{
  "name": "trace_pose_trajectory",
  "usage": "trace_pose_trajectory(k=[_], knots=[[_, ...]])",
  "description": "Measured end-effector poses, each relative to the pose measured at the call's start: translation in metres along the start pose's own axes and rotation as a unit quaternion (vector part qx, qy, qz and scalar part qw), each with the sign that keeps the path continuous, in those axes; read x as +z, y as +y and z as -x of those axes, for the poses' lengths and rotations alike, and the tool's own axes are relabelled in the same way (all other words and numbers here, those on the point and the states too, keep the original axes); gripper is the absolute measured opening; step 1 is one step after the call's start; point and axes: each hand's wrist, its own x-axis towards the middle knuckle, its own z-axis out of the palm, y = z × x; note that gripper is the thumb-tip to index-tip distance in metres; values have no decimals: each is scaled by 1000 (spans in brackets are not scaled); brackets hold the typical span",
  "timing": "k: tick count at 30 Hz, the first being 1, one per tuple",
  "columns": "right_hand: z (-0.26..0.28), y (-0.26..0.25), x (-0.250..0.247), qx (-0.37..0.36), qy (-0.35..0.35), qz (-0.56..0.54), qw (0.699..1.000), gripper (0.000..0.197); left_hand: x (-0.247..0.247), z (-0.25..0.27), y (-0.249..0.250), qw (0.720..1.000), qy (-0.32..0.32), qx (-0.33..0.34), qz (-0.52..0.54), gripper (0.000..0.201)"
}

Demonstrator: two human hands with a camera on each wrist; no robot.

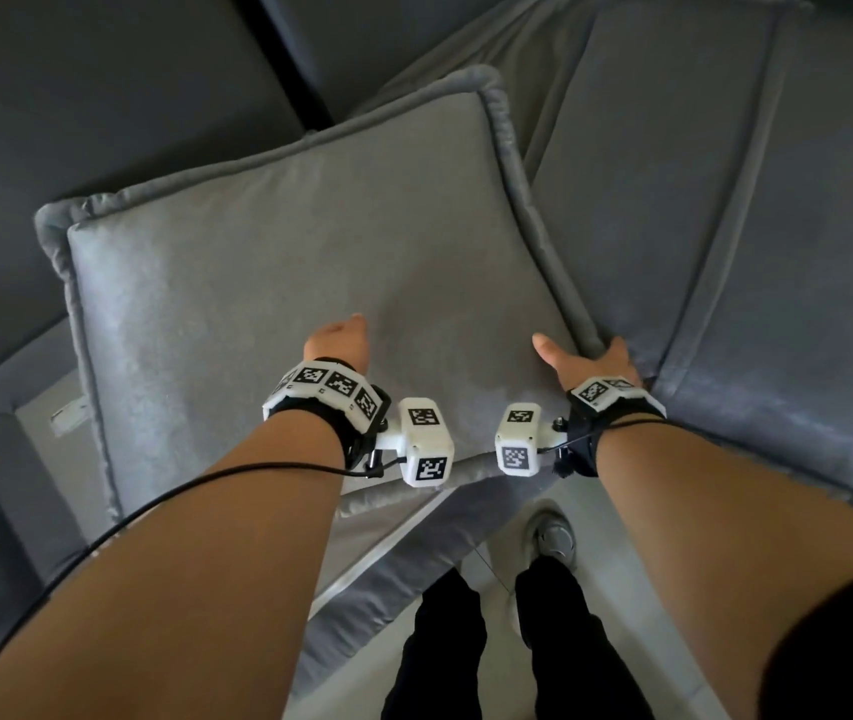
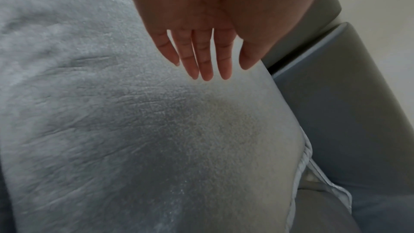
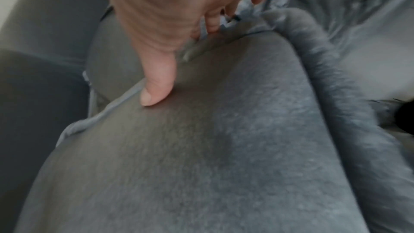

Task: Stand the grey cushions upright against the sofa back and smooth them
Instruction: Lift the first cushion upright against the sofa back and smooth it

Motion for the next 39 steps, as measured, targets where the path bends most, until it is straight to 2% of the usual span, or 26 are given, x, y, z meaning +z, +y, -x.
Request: trace_pose_trajectory(k=[4,6,9,12,17,19,24,27,31,34,36,39], knots=[[0,-25,5,3,-14,-17,1000,126,5,-9,2,1000,-21,-13,17,43],[-2,-29,7,16,-24,0,1000,130,7,-15,2,999,-37,-34,10,36],[-1,-36,1,19,-52,-12,998,123,6,-22,5,995,-53,-71,35,28],[0,-47,-6,22,-84,-48,995,116,3,-22,10,993,-85,-67,35,28],[19,-66,-9,3,-116,-35,993,131,-15,-12,24,988,-140,-45,-54,57],[21,-72,-10,-15,-119,-30,992,125,-24,-9,34,985,-148,-44,-78,63],[54,-101,-28,-54,-98,-117,987,81,-54,9,76,986,-136,-28,-89,73],[73,-121,-39,-119,-92,-147,978,53,-70,25,113,989,-131,20,-62,65],[93,-157,-54,-194,-113,-152,963,42,-90,43,155,991,-102,78,-21,56],[112,-190,-68,-260,-134,-148,945,39,-114,51,181,992,-65,110,-15,65],[125,-212,-77,-303,-146,-140,931,35,-132,55,199,992,-21,126,-12,73],[143,-242,-90,-363,-166,-130,908,32,-154,62,228,979,66,184,-50,63]])
